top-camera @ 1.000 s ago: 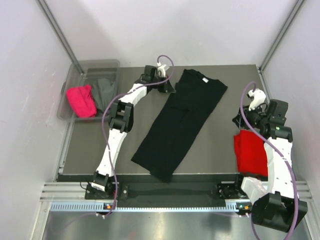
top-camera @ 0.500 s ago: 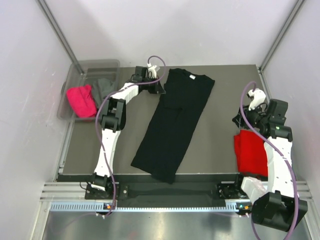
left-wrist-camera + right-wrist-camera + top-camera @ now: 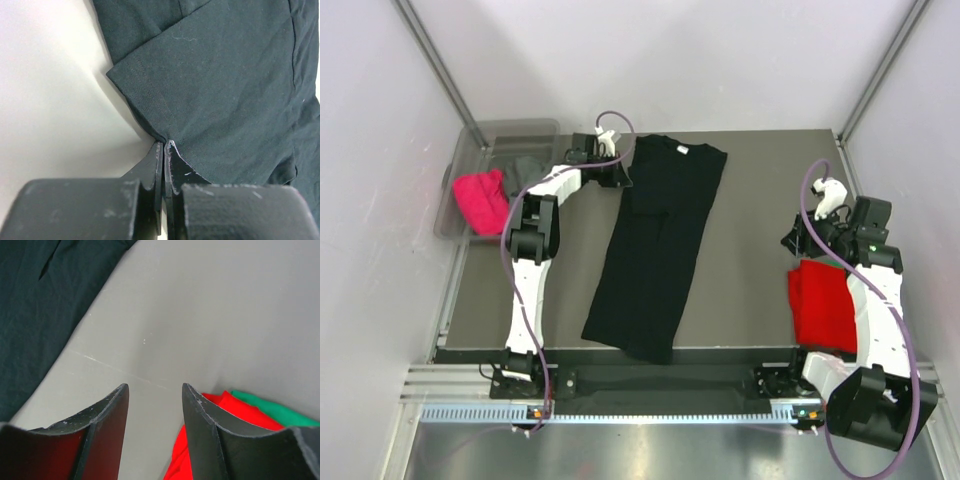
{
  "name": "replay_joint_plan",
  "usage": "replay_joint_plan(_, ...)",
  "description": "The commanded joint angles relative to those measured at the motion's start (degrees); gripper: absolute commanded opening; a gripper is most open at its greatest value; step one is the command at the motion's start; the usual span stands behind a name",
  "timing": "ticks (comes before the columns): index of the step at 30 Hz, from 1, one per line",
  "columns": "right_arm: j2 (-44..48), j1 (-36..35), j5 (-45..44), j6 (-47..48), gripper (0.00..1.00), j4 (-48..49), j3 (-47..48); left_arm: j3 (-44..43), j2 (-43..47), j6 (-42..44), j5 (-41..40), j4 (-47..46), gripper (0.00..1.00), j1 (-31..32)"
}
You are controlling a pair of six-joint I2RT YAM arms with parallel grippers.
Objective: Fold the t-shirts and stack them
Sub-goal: Fold the tshirt
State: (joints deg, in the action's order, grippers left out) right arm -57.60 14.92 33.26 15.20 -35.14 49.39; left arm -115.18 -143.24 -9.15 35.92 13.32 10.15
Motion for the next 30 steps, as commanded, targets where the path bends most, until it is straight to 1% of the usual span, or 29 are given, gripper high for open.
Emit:
replay_joint_plan(1,0.2,0.8,2.2,0.2,0.48,2.2,1.1,2.3,4.8,1.9,-3.1,-0.6,0.00,-2.1)
replay_joint_plan(9,-0.3,0.8,3.0,-0.1,0.48,2.4,1.5,6.8,7.6,1.7,-4.6,-2.2,0.00,-3.2)
replay_joint_plan(16,-0.2,0.9,3.1,-0.3,0.48,2.5,1.2,10.4,10.1,-2.2,-7.5,-4.5,0.00,-5.2)
replay_joint_plan(18,-0.2,0.8,3.2,-0.3,0.48,2.6,1.2,11.6,10.7,-4.7,-8.6,-5.6,0.00,-6.0)
replay_joint_plan(19,-0.3,0.9,3.2,-0.3,0.48,2.7,1.2,12.2,11.1,-8.5,-7.7,-6.5,0.00,-6.3)
replay_joint_plan(20,-0.4,0.8,3.4,-0.3,0.48,2.8,1.2,13.1,11.3,-9.8,-7.4,-7.0,0.00,-6.3)
replay_joint_plan(24,-1.2,0.9,3.7,-0.4,0.48,3.1,1.4,13.6,11.1,-14.9,-7.6,-9.2,0.00,-4.6)
replay_joint_plan(28,-2.2,0.9,3.7,-0.5,0.48,3.1,1.9,11.4,10.0,-14.4,-13.1,-7.1,0.00,-2.3)
replay_joint_plan(29,-2.2,0.8,3.8,-0.6,0.48,3.0,2.0,10.6,9.8,-14.5,-15.7,-6.9,0.00,-2.1)
replay_joint_plan(30,-2.2,0.8,3.7,-0.6,0.48,3.0,2.0,10.2,9.6,-14.1,-16.1,-6.7,0.00,-1.9)
